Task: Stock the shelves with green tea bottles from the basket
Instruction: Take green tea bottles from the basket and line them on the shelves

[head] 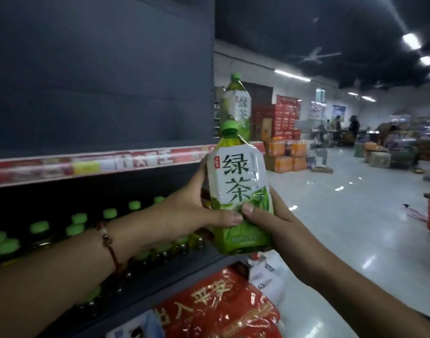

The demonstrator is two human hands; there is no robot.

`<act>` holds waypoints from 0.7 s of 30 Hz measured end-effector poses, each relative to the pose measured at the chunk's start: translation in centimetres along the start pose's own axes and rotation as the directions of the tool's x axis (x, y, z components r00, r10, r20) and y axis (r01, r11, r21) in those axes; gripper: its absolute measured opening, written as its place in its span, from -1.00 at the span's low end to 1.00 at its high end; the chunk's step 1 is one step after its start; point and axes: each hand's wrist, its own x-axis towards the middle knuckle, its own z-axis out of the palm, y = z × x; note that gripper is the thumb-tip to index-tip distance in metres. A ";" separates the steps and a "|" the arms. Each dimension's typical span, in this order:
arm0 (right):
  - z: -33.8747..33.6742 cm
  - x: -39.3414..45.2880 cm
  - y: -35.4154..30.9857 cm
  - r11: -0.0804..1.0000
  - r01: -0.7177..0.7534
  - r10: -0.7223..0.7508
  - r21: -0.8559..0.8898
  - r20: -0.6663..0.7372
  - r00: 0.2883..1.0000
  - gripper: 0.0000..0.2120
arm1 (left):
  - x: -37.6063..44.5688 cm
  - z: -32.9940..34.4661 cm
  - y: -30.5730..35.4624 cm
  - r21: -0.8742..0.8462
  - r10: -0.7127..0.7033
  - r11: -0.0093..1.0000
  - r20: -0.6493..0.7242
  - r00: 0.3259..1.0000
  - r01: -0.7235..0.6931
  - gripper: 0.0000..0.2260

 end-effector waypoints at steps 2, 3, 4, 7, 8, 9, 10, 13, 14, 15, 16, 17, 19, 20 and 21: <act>2.4 1.9 -1.2 0.999 0.038 -0.040 0.022 0.077 0.996 -0.40 | -1.6 -2.8 1.3 0.061 0.025 0.998 -0.052 0.998 -0.022 -0.03; 3.6 2.8 -1.8 0.998 0.056 -0.059 0.028 0.120 0.991 -0.39 | -2.4 -4.2 1.9 0.080 0.032 0.996 -0.083 0.996 -0.026 -0.02; 4.8 3.7 -2.3 0.997 0.076 -0.080 0.029 0.162 0.984 -0.39 | -3.3 -5.4 2.6 0.096 0.037 0.995 -0.119 0.992 -0.025 -0.03; 8.5 6.3 -3.7 0.991 0.128 -0.131 0.030 0.264 0.956 -0.40 | -6.0 -8.9 4.5 0.161 0.062 0.987 -0.236 0.970 -0.024 -0.12; 9.7 7.2 -4.2 0.989 0.143 -0.145 0.029 0.296 0.944 -0.40 | -6.8 -10.0 5.1 0.179 0.062 0.984 -0.272 0.960 -0.013 -0.11; 10.8 8.0 -4.6 0.987 0.157 -0.157 0.027 0.327 0.932 -0.41 | -7.6 -11.2 5.6 0.188 0.059 0.982 -0.304 0.951 -0.001 -0.11; 11.9 8.8 -5.1 0.984 0.176 -0.172 0.021 0.357 0.918 -0.42 | -8.3 -12.3 6.0 0.194 0.055 0.981 -0.335 0.941 0.011 -0.09; 14.9 11.4 -6.5 0.971 0.239 -0.212 -0.014 0.416 0.884 -0.47 | -9.8 -15.1 7.0 0.216 0.056 0.976 -0.412 0.909 0.038 -0.01; 15.5 12.2 -6.8 0.968 0.250 -0.218 -0.020 0.430 0.876 -0.46 | -9.9 -15.9 7.2 0.229 0.066 0.973 -0.433 0.899 0.038 0.03; 15.9 13.1 -7.2 0.967 0.255 -0.220 -0.024 0.439 0.871 -0.45 | -9.8 -16.6 7.4 0.244 0.077 0.969 -0.455 0.887 0.041 0.06; 16.0 13.9 -7.5 0.965 0.261 -0.220 -0.032 0.442 0.869 -0.44 | -9.3 -17.1 7.5 0.262 0.090 0.964 -0.470 0.878 0.042 0.07; 15.8 14.7 -7.8 0.962 0.268 -0.220 -0.050 0.437 0.872 -0.43 | -8.6 -17.4 7.6 0.280 0.100 0.959 -0.482 0.871 0.044 0.08; 14.6 16.1 -8.4 0.953 0.286 -0.223 -0.103 0.400 0.889 -0.43 | -6.6 -17.6 7.7 0.306 0.126 0.951 -0.493 0.861 0.036 0.08; 13.7 16.9 -8.6 0.949 0.291 -0.226 -0.125 0.375 0.899 -0.44 | -5.2 -17.5 7.7 0.309 0.140 0.951 -0.493 0.858 0.023 0.08; 12.7 17.6 -8.7 0.947 0.290 -0.227 -0.137 0.351 0.908 -0.46 | -3.7 -17.3 7.6 0.302 0.149 0.953 -0.490 0.859 0.007 0.06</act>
